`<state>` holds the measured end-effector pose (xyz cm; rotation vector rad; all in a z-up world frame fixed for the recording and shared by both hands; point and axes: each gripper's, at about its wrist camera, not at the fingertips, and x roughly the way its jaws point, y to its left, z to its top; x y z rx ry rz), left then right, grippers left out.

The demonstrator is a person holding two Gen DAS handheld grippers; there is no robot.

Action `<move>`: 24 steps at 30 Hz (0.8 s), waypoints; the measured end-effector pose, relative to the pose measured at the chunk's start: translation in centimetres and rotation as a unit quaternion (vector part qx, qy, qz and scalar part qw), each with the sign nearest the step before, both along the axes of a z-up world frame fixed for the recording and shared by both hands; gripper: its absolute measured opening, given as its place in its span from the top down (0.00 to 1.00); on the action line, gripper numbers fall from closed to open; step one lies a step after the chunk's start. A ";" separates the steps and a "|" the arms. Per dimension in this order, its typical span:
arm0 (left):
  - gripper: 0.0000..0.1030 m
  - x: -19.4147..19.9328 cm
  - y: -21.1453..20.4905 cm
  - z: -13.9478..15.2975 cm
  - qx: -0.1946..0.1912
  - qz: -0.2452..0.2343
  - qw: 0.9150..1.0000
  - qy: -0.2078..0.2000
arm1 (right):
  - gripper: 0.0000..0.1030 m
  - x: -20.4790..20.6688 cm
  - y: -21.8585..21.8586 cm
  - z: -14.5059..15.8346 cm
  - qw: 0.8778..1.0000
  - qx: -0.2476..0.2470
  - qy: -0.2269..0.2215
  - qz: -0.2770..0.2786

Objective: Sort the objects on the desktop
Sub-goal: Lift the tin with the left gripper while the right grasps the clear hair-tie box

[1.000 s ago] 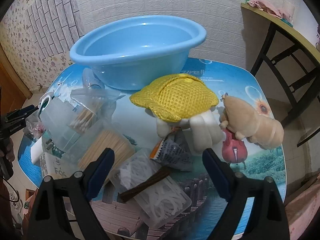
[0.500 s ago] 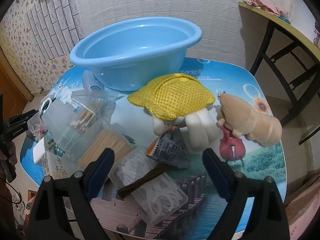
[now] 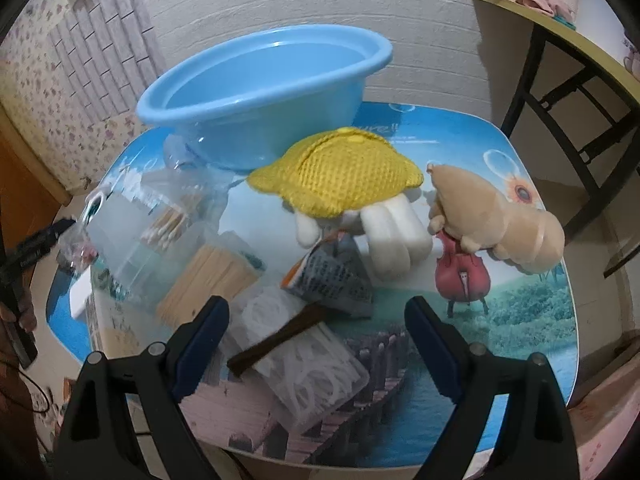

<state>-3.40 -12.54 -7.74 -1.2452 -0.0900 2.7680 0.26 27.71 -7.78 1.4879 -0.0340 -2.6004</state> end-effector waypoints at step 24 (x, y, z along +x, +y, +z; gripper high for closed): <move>0.64 7.5 6.4 2.2 0.000 -0.012 1.000 -0.004 | 0.43 3.2 0.5 -1.6 0.997 -0.014 -0.013 0.072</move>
